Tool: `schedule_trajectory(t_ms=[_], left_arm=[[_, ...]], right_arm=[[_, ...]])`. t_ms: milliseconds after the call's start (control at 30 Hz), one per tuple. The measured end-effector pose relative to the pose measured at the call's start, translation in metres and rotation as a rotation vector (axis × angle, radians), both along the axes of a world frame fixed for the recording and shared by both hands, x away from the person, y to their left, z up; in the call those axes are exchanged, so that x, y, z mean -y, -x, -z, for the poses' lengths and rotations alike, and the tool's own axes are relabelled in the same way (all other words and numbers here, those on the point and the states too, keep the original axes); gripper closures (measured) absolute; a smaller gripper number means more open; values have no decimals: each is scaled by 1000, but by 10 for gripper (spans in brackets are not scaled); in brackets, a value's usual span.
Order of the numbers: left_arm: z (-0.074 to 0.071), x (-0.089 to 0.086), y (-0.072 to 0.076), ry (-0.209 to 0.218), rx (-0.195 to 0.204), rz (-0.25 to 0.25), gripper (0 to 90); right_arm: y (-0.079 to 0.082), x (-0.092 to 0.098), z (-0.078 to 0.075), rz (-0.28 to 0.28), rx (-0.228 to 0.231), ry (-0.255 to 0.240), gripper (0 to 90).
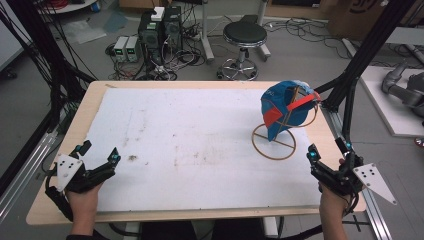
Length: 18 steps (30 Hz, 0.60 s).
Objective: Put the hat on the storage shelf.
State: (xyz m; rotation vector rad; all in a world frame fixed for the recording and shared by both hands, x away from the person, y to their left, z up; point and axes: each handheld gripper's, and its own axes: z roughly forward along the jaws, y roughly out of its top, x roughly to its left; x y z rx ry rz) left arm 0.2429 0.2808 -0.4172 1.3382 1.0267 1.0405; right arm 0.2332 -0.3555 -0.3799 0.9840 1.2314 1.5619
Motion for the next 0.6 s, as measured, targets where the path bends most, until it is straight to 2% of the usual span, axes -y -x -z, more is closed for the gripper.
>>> schedule_trajectory(t_ms=[167, 300, 467, 600], left_arm=[[1, 0, -1, 7, -4, -5, 133], [2, 3, -4, 3, -8, 1, 133], [2, 7, -3, -10, -13, 10, 133], [1, 7, -2, -11, -8, 12, 133]], right_arm=[[-5, -1, 9, 2, -24, 0, 121], [-10, -1, 16, -5, -23, 12, 121], [-13, 1, 24, -18, -49, -18, 121], [-12, -3, 25, -17, -50, 17, 121]])
